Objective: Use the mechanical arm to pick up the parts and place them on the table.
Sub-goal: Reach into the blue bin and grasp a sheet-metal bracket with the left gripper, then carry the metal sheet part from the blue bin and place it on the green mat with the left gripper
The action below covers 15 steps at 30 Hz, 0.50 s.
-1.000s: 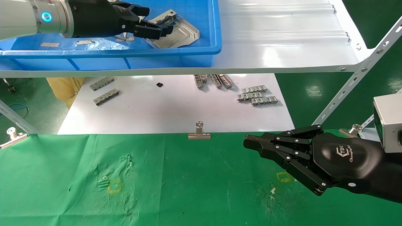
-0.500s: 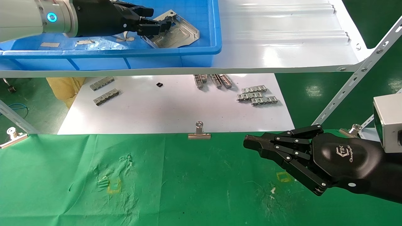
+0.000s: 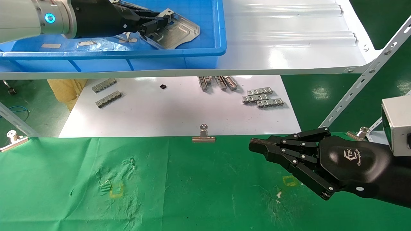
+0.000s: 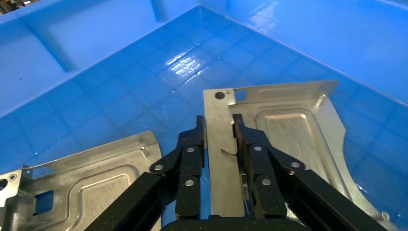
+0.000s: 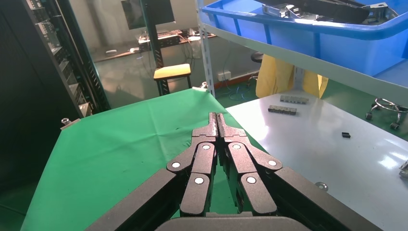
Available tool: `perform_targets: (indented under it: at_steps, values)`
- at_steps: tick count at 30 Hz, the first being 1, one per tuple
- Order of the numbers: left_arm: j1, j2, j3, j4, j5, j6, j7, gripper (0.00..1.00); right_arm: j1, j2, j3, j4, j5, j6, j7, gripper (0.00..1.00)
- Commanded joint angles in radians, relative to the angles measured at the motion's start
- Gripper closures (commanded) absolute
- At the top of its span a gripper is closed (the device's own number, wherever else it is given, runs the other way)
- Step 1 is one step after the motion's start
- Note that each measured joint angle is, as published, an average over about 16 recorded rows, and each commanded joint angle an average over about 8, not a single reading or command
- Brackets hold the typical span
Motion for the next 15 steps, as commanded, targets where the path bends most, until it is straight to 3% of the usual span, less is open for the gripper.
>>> perform_targets:
  at_steps: [1,15]
  values:
    - [-0.001,0.0,0.0,0.001,0.0,-0.003,0.001,1.0,0.0,0.0,0.0,0.0,0.0,0.0,0.0,1.0]
    - [-0.035,-0.054,-0.046,-0.013,-0.066,0.063,0.012,1.0,0.0,0.0,0.0,0.0,0.0,0.0,0.0,1.0]
